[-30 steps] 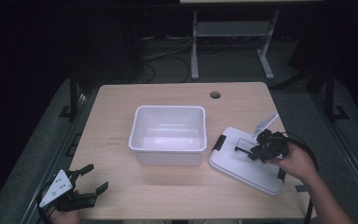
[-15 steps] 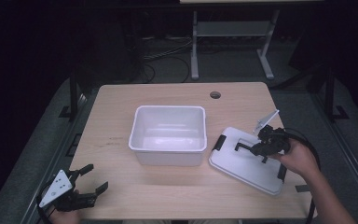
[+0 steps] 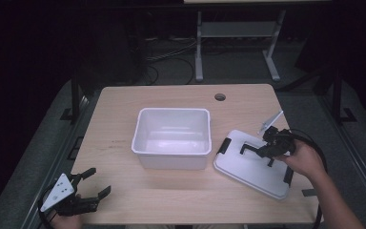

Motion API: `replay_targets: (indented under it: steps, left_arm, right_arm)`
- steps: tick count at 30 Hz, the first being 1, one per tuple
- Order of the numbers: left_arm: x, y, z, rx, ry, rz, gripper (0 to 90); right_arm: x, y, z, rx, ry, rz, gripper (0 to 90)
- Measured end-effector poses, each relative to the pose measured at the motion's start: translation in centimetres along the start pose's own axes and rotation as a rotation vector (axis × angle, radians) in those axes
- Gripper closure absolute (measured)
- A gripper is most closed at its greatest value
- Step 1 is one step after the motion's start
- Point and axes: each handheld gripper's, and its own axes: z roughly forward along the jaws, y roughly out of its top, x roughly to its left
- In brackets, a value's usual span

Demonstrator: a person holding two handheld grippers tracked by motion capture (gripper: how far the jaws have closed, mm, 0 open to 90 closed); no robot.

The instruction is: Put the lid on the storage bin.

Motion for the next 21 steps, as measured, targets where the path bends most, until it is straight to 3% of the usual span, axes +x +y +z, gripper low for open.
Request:
replay_targets:
  steps: [21]
  left_arm:
    - [0.0, 0.01, -0.11, -0.006, 0.003, -0.001, 15.7]
  right_arm:
    - [-0.35, 0.05, 0.03, -0.011, 0.041, -0.013, 84.0]
